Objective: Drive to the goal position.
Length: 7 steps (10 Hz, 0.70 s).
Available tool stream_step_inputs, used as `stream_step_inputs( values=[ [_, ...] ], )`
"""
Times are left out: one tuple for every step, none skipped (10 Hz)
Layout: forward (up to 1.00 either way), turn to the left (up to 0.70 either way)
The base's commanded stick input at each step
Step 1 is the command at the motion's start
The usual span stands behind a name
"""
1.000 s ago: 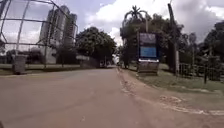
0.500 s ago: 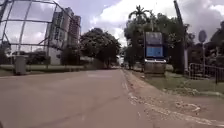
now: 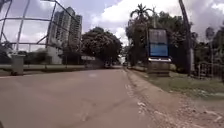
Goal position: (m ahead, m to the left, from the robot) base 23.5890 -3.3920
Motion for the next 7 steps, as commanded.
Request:
stream_step_inputs(
  values=[
    [0.70,0.00],
    [0.70,0.00],
    [0.70,0.00],
    [0.70,0.00],
    [0.70,0.00],
    [0.70,0.00],
    [0.70,0.00]
  ],
)
